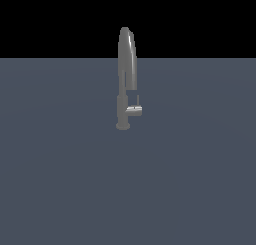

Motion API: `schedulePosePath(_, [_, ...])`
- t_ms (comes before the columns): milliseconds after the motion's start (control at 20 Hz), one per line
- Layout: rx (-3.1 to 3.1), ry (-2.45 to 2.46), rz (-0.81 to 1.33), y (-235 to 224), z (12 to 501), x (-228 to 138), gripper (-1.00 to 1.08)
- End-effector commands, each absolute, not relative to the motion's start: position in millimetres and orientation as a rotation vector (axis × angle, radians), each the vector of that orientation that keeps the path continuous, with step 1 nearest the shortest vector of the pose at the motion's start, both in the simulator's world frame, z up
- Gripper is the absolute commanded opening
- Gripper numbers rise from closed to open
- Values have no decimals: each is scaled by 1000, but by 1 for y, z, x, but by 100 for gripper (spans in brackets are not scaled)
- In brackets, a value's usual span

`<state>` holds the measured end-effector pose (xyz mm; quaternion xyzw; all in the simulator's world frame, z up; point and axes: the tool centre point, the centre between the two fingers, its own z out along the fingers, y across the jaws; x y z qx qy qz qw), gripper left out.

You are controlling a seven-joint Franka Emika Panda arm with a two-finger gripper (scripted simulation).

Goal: Turn on the faucet by rotating a designated handle.

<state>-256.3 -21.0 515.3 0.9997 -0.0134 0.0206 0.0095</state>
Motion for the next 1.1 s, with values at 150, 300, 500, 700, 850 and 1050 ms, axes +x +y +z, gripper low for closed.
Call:
schedulePosePath(150, [3124, -46, 60, -21, 515, -255, -100])
schedulePosePath(300, [3131, -57, 47, -20, 515, -251, -100])
schedulePosePath(500, [3148, -84, 15, -19, 513, -242, -100])
schedulePosePath(700, [3172, -125, -34, -18, 511, -228, -100])
schedulePosePath(850, [3194, -167, -83, -17, 508, -215, -100])
schedulePosePath(1050, [3228, -236, -164, -15, 503, -193, -100])
